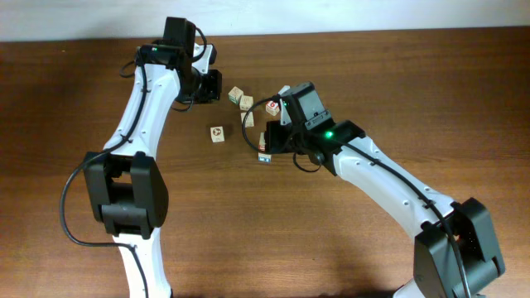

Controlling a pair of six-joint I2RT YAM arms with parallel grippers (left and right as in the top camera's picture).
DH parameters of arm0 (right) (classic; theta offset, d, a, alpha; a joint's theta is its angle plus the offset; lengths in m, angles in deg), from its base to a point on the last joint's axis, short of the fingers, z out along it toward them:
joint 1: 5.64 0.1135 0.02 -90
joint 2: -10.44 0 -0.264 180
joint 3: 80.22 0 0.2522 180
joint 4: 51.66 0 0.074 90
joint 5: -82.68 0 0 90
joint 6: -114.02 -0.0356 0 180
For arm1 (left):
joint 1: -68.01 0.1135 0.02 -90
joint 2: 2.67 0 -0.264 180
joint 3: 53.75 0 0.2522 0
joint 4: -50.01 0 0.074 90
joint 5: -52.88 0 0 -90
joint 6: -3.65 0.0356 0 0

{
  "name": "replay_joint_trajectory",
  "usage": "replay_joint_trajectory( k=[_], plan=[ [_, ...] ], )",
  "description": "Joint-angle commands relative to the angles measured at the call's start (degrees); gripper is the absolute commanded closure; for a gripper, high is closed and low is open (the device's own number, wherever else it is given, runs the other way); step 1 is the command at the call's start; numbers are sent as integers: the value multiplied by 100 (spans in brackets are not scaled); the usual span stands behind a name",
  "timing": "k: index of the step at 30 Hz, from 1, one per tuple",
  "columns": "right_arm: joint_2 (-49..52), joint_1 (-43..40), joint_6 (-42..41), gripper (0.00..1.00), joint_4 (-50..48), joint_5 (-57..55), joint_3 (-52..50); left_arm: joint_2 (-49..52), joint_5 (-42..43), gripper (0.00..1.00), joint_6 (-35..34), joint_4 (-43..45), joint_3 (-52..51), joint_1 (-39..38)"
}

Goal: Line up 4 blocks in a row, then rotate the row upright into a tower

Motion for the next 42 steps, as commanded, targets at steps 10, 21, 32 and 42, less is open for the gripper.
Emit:
replay_joint_trajectory(
  k=[10, 21, 32, 42],
  plan=[
    [-1276, 11, 1239, 85, 1751, -1624, 1360, -1108, -994, 100, 70, -680, 1307, 433],
    [-6470, 17, 1215, 2, 4288, -3484, 1368, -2472, -2225, 1, 72, -1405, 1307, 433],
    [-7228, -1158, 1838, 2, 2949, -3397, -428, -2472, -2225, 1, 72, -1405, 1307, 433],
    [-9698, -2498, 2723, 2, -1676, -1742, -5779, -2472, -2225, 1, 72, -1405, 1307, 433]
  ],
)
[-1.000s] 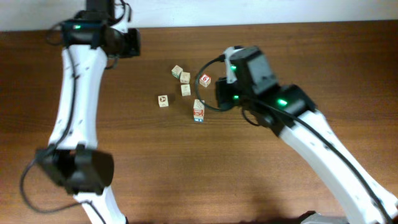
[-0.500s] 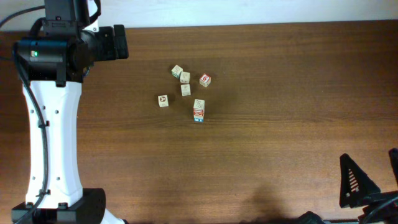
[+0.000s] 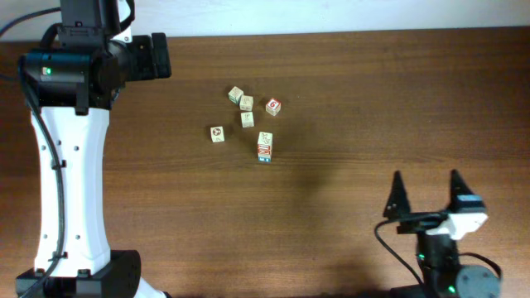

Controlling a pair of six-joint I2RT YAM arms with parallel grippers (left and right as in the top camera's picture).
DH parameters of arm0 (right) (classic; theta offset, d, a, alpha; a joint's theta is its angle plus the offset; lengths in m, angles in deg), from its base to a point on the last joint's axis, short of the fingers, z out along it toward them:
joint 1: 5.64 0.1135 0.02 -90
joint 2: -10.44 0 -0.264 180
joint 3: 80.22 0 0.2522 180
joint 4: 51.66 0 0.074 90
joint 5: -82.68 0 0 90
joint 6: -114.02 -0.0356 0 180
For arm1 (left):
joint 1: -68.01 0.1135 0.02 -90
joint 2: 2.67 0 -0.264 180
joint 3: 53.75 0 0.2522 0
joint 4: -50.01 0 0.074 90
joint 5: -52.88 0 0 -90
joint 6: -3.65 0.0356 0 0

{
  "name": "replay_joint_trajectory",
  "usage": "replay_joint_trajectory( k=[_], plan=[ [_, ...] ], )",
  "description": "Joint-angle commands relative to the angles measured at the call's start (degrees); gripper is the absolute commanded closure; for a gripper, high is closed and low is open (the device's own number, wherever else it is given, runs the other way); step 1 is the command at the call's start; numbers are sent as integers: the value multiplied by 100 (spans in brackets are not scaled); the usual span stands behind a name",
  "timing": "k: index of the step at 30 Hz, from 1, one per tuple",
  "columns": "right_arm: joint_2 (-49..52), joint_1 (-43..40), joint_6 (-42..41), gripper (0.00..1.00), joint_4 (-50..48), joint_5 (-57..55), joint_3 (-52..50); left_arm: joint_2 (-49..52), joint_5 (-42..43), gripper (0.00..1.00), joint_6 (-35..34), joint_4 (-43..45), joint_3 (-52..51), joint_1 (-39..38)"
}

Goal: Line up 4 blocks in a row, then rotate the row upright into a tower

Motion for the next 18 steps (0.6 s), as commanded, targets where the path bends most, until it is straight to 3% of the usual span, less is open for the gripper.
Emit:
replay_joint_trajectory(
  k=[1, 8, 18],
  plan=[
    [-321, -48, 125, 1, -553, 116, -964, 2, -24, 1, 31, 0, 33, 4],
    [-372, -48, 122, 2, -1049, -168, -2033, 2, -24, 1, 31, 0, 33, 7],
    [-372, -48, 271, 1, -798, -317, -2090, 2, -24, 1, 31, 0, 33, 7]
  ],
)
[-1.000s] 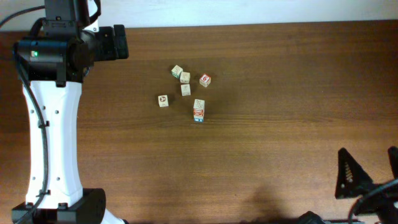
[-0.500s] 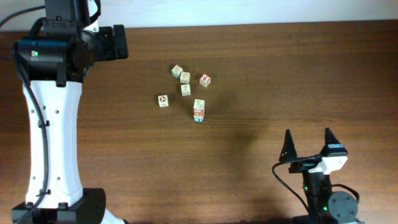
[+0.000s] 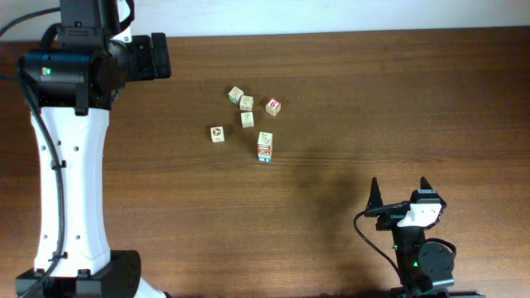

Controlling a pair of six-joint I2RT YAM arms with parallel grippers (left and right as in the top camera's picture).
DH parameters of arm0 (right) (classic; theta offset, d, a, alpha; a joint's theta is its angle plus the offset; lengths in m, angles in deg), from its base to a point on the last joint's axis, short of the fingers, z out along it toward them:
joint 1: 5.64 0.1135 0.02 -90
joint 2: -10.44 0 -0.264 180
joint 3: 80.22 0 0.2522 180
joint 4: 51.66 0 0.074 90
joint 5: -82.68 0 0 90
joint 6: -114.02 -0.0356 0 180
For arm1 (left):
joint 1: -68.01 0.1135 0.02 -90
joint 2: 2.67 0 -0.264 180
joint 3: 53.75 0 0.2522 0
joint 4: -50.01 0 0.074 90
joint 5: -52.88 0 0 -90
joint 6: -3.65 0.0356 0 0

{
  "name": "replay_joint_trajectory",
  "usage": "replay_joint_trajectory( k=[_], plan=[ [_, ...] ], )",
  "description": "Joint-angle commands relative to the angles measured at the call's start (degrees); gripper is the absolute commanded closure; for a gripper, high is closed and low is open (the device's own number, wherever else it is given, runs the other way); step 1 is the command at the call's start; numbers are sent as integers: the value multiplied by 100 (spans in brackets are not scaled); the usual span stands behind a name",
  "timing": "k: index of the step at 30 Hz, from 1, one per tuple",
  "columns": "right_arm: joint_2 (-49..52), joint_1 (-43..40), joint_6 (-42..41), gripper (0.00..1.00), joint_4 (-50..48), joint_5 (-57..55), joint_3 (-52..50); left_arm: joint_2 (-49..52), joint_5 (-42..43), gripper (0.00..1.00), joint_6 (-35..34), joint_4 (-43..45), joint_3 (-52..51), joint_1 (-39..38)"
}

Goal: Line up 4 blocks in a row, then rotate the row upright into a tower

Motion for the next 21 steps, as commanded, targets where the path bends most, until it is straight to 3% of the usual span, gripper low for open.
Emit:
replay_joint_trajectory(
  k=[1, 18, 21],
  plan=[
    [-57, -44, 57, 2, 7, -111, -52, 4, -24, 1, 33, 7, 31, 4],
    [-57, -44, 57, 2, 7, -111, -52, -131, -24, 1, 33, 4, 24, -4],
    [-59, -44, 57, 1, 7, -111, -52, -708, -46, 1, 63, -2, -699, 46]
  ],
)
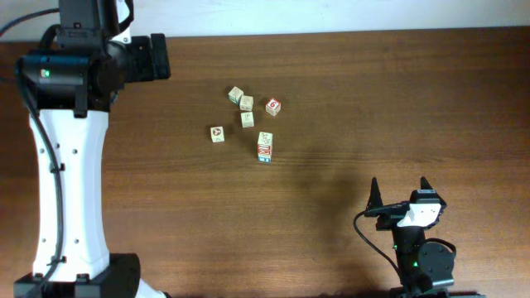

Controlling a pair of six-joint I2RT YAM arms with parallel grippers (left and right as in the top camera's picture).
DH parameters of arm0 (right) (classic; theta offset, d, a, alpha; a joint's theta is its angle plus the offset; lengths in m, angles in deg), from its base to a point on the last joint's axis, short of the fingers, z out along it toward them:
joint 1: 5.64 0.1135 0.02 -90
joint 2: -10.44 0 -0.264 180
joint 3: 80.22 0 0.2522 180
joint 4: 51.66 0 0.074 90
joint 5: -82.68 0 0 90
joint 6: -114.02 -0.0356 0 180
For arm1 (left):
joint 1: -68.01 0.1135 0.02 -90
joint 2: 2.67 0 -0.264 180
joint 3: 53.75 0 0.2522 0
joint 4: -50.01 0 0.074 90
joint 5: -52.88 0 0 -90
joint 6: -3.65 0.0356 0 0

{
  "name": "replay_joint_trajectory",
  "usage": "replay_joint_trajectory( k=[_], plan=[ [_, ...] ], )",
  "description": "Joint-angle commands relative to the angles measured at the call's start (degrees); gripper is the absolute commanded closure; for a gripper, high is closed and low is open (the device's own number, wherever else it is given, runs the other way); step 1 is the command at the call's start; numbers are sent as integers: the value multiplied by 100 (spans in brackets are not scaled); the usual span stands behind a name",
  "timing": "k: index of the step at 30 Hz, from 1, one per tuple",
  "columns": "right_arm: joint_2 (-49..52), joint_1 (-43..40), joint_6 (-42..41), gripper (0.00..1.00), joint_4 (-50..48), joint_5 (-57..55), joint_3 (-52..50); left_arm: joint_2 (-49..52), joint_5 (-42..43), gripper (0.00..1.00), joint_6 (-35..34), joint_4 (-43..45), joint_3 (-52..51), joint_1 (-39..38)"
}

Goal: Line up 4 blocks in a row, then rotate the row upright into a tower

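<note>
Several small wooden blocks lie in a loose cluster at mid-table in the overhead view. Among them are a red-marked block (272, 106), a lone block (217, 133) to the left, and two touching blocks (264, 146) at the front. My left gripper (156, 56) is drawn back to the far left edge, well away from the cluster, and its jaws do not show clearly. At the near right edge my right gripper (399, 195) is folded back, with its fingers (373, 192) spread open and holding nothing.
The white left arm (70, 174) runs down the table's left side. The right arm's base (422, 261) sits at the front right edge. Bare brown tabletop (348, 108) lies between the cluster and both arms.
First both arms reached over the cluster, the right gripper at the front pair of blocks and the left by the back ones. Then both were withdrawn, left to the far left, right to the front edge with fingers open. The right arm then sat lower and has stayed there.
</note>
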Motion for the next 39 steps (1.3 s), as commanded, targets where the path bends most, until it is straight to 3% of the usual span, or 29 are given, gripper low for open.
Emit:
replay_joint_trajectory(
  k=[1, 3, 4, 6, 10, 13, 15, 17, 20, 22, 39],
  plan=[
    [-59, -44, -7, 1, 7, -114, -52, -960, -319, 1, 164, 400, -1316, 46],
    [-59, -44, -7, 2, 7, -114, -52, -1851, -315, 1, 164, 1812, -3226, 48],
    [-59, -44, -7, 2, 7, -114, -52, -2708, 319, 1, 640, 3499, -5060, 201],
    [-59, -44, -7, 1, 7, -114, -52, -3604, 1412, 1, 1117, 5189, -6787, 691],
    [-59, -44, -7, 2, 7, -114, -52, -5702, 1823, 1, 1991, 7707, -9739, 935],
    [-59, -44, -7, 2, 7, -114, -52, -7296, 1572, 1, 2015, 8948, -11602, 855],
    [-59, -44, -7, 2, 7, -114, -52, -8190, 1388, 1, 2557, 9075, -12351, 623],
    [-61, -44, -7, 1, 7, -114, -52, -8749, 1357, 1, 3340, 8605, -12581, 415],
    [-61, -44, -7, 2, 7, -114, -52, -9584, 1204, 1, 3429, 7224, -12581, 398],
    [-59, -44, -7, 2, 7, -114, -52, -9910, 1178, 1, 3501, 6881, -12581, 398],
    [-59, -44, -7, 2, 7, -114, -52, -9914, 1180, 1, 3501, 6889, -12581, 232]
  ],
)
